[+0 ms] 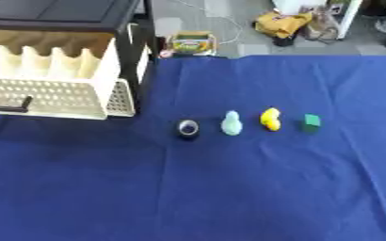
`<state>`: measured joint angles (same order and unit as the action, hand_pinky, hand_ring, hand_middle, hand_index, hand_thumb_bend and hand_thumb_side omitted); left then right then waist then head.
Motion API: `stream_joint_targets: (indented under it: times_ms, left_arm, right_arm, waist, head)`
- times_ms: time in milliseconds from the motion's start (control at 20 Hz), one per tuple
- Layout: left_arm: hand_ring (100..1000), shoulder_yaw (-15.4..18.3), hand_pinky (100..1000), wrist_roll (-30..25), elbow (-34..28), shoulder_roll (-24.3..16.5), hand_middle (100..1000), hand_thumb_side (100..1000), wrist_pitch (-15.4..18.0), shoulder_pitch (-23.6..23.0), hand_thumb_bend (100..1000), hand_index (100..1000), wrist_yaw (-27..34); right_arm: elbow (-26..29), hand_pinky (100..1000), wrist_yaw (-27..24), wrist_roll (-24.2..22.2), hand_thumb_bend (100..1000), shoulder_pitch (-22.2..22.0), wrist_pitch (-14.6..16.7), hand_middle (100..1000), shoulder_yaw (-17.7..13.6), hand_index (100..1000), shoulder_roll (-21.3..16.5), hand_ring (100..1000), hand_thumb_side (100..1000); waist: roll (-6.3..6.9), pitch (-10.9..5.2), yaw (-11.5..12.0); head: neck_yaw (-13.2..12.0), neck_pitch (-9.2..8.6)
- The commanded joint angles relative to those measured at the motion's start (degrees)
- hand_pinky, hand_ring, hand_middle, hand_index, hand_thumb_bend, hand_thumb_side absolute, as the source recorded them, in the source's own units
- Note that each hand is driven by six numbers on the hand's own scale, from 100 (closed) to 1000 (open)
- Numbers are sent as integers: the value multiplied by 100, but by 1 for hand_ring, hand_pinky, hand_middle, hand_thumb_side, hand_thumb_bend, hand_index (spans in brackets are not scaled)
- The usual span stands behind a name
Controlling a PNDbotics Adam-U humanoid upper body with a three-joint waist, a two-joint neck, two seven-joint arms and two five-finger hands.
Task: Pick up objects from table and place into drawer.
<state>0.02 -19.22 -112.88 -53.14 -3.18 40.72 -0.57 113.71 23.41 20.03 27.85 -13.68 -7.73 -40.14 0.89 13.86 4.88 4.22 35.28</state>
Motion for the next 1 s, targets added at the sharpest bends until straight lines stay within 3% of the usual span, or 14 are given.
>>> stream_joint_targets:
  times_ms: [50,200,450,600,650,700,1000]
  left_arm:
    - [100,122,100,1175,-149,-46,100,1000,10,35,190,782,590]
    - [100,64,100,2205,-168,74,100,1000,160,46,229,799,946]
    - [100,-11,100,3407,-171,376,100,953,392,45,256,819,1204]
    - [100,-64,100,3791,-171,573,110,925,570,-2,267,834,1142]
    - [100,-77,111,3920,-171,630,123,900,625,-25,301,835,1110]
    - [100,-90,124,4038,-171,685,123,924,679,-52,262,835,1071]
    - [100,-178,148,4272,-171,1002,128,952,800,-248,245,824,939]
  right_arm:
    - [58,653,159,-372,459,125,-164,556,62,780,-546,577,1000]
    - [-164,681,312,-947,515,245,-81,572,226,788,-921,600,1000]
    - [-902,711,504,-1989,599,654,399,599,514,802,-1440,628,1000]
    - [-1404,750,618,-2534,652,912,780,648,706,821,-1623,686,950]
    - [-1575,758,690,-2716,651,993,928,659,774,829,-1662,702,838]
    - [-1737,768,774,-2893,675,1066,1082,684,844,839,-1700,719,891]
    - [-2493,806,1152,-3634,745,1524,1874,745,1171,885,-1752,781,705]
  waist:
    - [16,-136,-4]
    - [34,-174,-22]
    - [50,-233,-75]
    - [46,-259,-110]
    - [44,-264,-121]
    - [39,-269,-132]
    - [24,-278,-174]
  head:
    - [21,75]
    - [3,113]
    - [-41,159]
    - [-32,173]
    - [-25,170]
    - [-19,166]
    - [23,133]
